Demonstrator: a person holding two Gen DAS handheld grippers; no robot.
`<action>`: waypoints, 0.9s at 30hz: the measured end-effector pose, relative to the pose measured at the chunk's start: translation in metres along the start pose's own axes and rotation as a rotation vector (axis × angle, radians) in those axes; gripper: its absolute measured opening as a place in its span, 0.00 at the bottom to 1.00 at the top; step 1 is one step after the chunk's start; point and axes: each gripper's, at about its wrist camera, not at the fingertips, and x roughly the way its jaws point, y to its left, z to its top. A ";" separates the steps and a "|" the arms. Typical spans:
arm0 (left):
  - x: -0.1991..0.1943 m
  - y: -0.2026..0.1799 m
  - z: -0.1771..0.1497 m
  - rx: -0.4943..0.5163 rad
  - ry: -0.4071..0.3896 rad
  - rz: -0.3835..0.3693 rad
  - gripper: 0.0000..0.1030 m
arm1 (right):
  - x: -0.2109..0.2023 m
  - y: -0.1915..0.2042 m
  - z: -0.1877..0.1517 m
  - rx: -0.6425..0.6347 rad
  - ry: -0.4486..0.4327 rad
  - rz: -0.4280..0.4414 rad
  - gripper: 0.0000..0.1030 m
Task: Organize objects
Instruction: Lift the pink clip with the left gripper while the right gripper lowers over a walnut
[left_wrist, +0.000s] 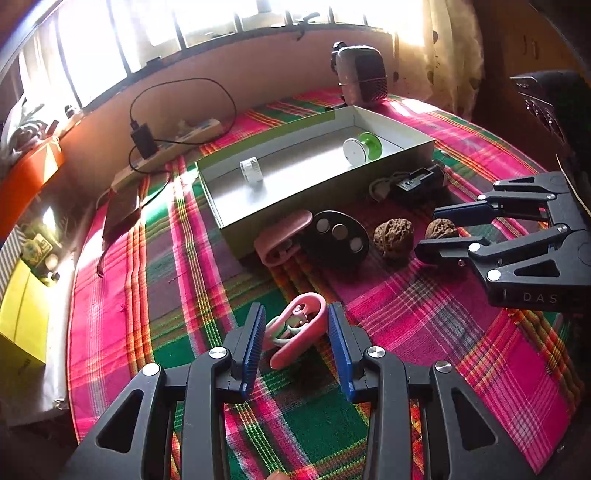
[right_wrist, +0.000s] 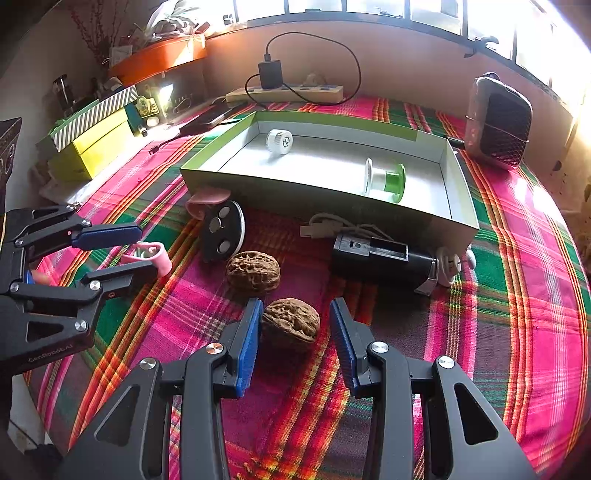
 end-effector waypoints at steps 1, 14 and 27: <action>0.002 0.001 0.001 -0.009 0.001 -0.004 0.32 | 0.000 0.000 0.000 0.000 0.000 0.000 0.38; 0.017 0.021 -0.004 -0.161 0.032 -0.068 0.33 | 0.001 0.000 0.002 0.000 -0.003 -0.003 0.38; 0.019 0.022 -0.002 -0.216 0.028 -0.046 0.32 | 0.002 0.001 0.001 -0.012 -0.003 -0.020 0.38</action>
